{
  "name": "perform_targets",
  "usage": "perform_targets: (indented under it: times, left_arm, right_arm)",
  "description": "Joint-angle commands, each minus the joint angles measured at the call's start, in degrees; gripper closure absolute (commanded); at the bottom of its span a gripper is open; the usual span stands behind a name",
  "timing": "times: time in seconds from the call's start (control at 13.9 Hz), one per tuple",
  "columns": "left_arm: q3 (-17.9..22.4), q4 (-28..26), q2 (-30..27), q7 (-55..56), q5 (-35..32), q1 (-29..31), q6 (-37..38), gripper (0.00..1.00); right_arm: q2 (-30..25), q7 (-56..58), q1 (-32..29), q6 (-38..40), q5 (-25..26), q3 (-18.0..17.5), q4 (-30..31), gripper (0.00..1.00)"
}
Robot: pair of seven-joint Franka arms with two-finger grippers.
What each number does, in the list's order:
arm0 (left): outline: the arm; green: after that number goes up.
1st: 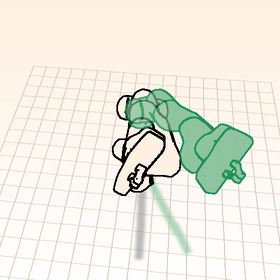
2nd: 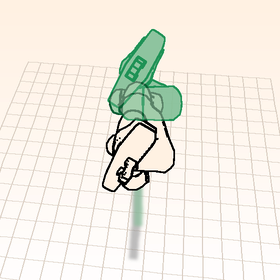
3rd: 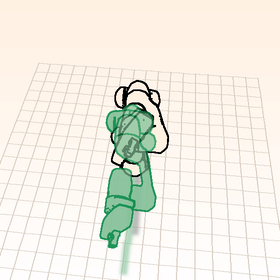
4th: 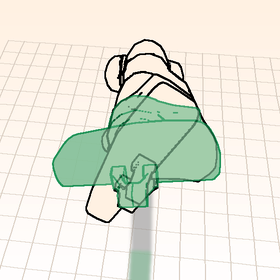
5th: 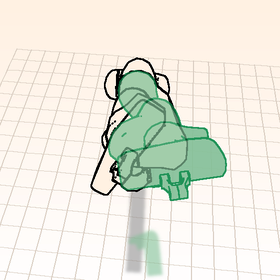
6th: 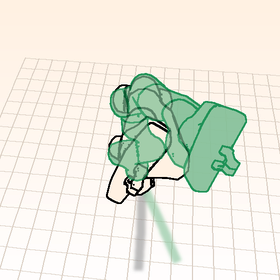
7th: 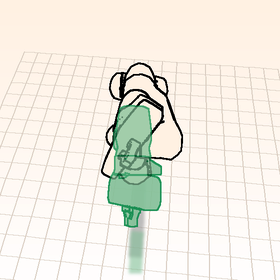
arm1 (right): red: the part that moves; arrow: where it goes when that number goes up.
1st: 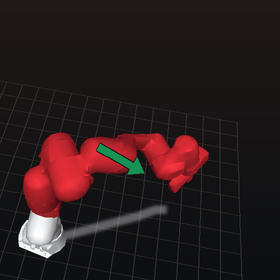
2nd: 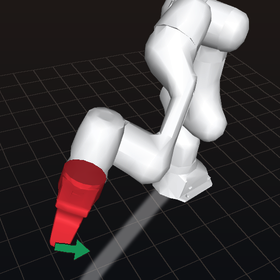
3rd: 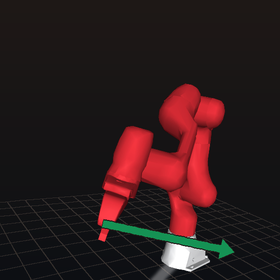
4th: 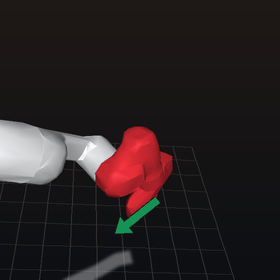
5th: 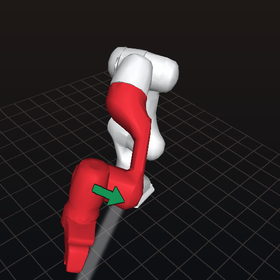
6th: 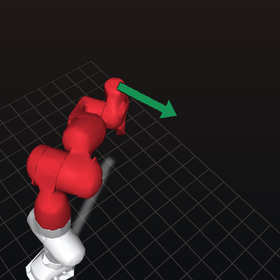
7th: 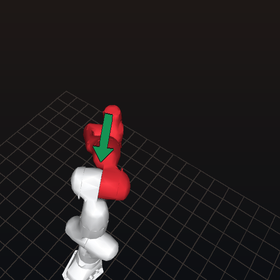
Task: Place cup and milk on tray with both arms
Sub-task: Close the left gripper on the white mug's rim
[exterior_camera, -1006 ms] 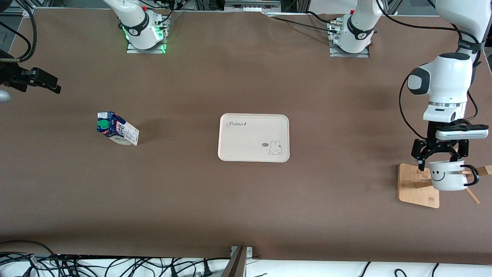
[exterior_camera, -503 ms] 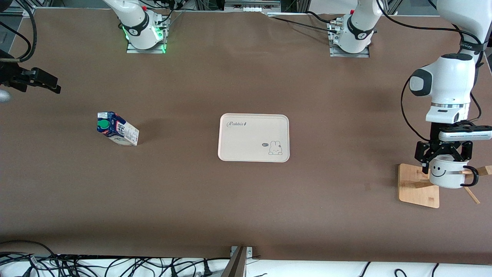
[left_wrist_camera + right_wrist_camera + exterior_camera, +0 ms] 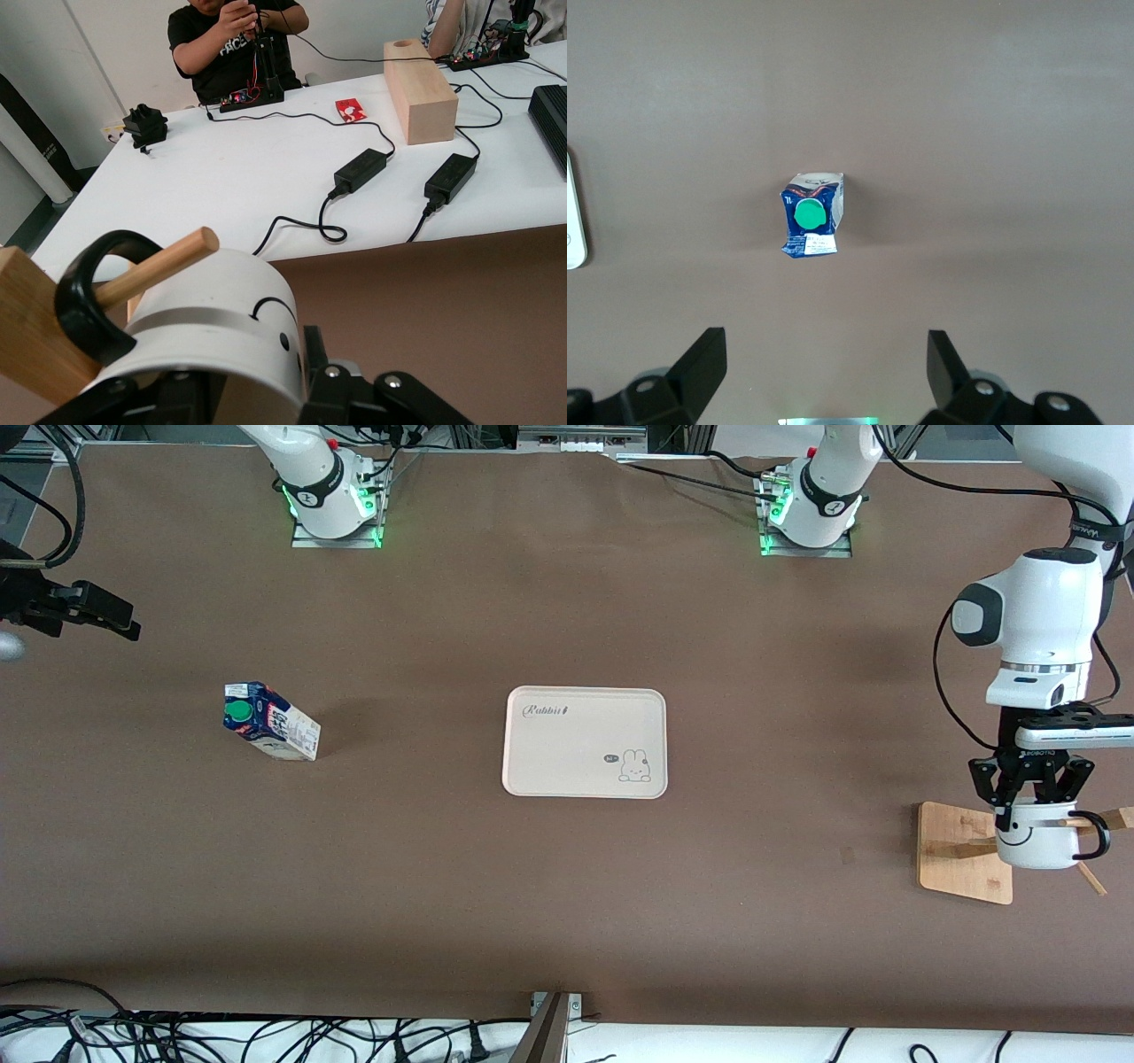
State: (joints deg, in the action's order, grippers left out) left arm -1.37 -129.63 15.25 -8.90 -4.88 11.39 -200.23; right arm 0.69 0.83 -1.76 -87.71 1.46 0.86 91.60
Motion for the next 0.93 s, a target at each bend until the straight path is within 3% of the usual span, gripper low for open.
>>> perform_targets:
  times: [0.0,0.07,0.5,0.86]
  left_arm:
    - [-0.03,0.69,0.04,-0.15,-1.71,0.65,-0.43,0.96]
    - [-0.03,0.69,0.04,-0.32,-1.71,0.65,-0.43,1.0]
    - [-0.21,-0.27,-0.22,0.02,-1.8,0.39,-0.43,1.0]
    - [-3.54,-0.98,-1.98,0.81,-1.8,0.39,-0.34,1.0]
  right_arm:
    - [0.27,-0.47,-0.7,1.05,0.12,-0.51,-1.07,0.0]
    - [0.27,-0.47,-0.7,1.05,0.12,-0.51,-1.07,0.0]
    - [0.27,-0.47,-0.7,1.05,0.03,-0.51,-1.07,0.0]
    - [0.27,-0.39,-0.7,1.05,0.03,-0.51,-1.07,0.0]
